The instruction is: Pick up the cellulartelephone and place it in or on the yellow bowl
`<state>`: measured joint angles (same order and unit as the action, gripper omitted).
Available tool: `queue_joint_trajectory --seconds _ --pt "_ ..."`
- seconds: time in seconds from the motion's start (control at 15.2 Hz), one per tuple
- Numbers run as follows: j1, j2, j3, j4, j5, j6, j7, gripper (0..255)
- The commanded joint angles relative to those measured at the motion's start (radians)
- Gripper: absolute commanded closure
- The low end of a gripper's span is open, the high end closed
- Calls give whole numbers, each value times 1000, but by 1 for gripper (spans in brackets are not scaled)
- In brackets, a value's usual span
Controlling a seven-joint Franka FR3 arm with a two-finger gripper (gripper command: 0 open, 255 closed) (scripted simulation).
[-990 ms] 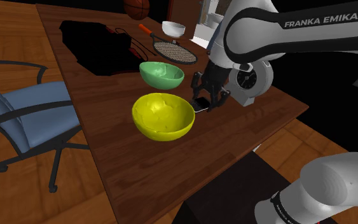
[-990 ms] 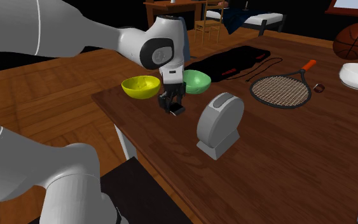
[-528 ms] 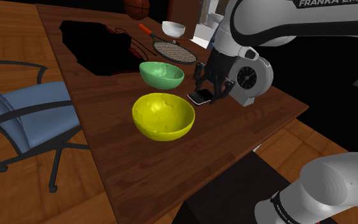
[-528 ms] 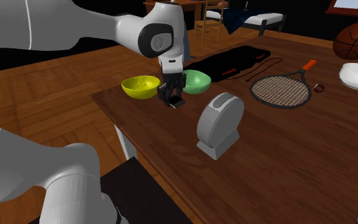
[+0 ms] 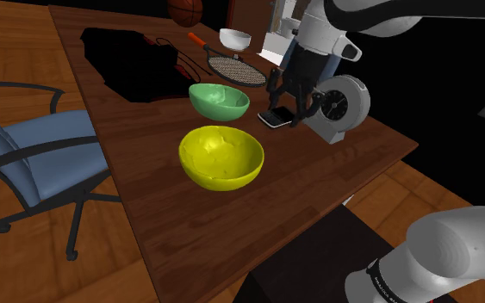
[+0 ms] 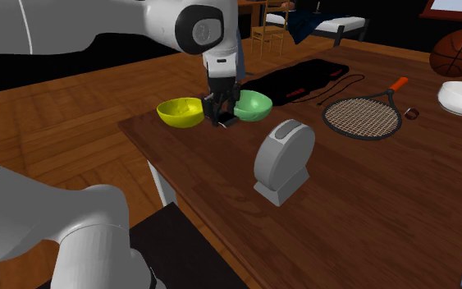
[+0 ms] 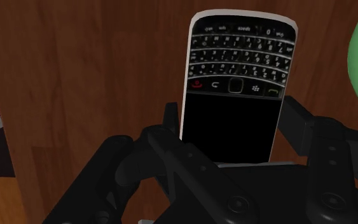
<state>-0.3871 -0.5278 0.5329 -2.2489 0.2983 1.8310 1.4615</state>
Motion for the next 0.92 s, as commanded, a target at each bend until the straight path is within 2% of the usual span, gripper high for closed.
queue_joint_trajectory --seconds 0.0,0.66,0.86 --pt "-2 -2 -7 27 -4 -29 1 255" --pt "-13 13 -28 169 -25 -158 13 255" --pt "6 16 29 192 -6 -162 87 255"
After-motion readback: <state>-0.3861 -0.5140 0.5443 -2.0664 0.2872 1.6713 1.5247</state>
